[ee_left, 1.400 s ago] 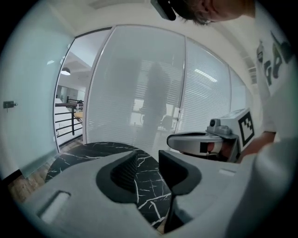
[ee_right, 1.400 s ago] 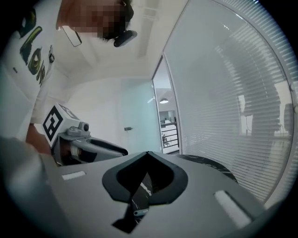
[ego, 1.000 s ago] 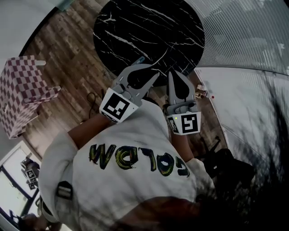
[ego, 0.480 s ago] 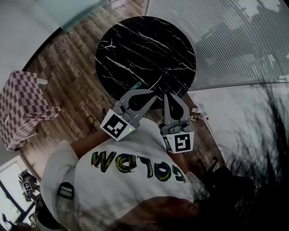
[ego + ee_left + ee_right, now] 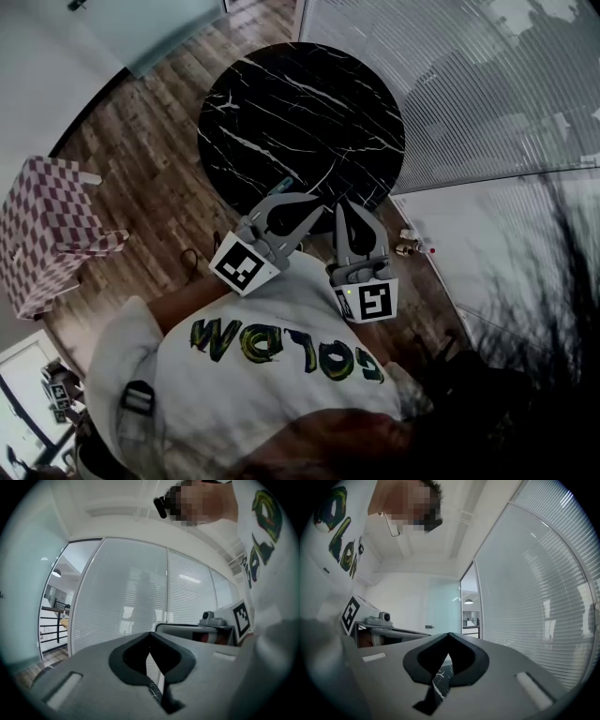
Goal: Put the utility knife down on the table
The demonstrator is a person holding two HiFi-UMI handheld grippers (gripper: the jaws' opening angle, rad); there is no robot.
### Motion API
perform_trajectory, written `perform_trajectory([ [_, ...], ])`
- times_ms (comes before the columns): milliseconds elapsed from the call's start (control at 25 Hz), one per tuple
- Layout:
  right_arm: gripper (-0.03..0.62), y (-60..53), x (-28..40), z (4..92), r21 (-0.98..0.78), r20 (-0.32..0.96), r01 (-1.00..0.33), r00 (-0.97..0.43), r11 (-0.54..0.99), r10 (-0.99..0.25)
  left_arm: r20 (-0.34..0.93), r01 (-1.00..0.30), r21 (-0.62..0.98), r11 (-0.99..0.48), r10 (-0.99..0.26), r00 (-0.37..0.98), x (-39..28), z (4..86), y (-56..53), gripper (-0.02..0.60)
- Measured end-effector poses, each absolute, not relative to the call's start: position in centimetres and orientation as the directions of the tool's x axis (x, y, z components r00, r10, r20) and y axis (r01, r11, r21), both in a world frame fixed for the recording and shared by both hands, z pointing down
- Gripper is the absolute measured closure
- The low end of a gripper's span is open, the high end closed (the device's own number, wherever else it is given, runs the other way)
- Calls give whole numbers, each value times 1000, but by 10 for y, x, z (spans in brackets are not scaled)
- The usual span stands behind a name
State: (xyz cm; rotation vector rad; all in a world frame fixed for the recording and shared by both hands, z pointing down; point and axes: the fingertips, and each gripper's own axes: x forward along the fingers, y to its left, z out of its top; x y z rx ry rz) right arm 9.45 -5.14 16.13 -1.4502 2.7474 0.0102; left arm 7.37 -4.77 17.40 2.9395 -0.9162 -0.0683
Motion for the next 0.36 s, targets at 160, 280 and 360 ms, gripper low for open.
perform_trajectory([
  [160, 592, -50, 94, 163, -14, -27, -821, -570, 570, -821, -15, -566, 90, -820, -569, 822, 74, 177, -47, 580],
  [280, 592, -50, 93, 165, 1, -27, -816, -577, 578, -816, -7, -569, 90, -818, -571, 821, 74, 180, -48, 580],
  [360, 592, -50, 94, 165, 21, -31, -814, -581, 580, -813, -2, -571, 95, -815, -574, 819, 74, 181, -47, 579],
])
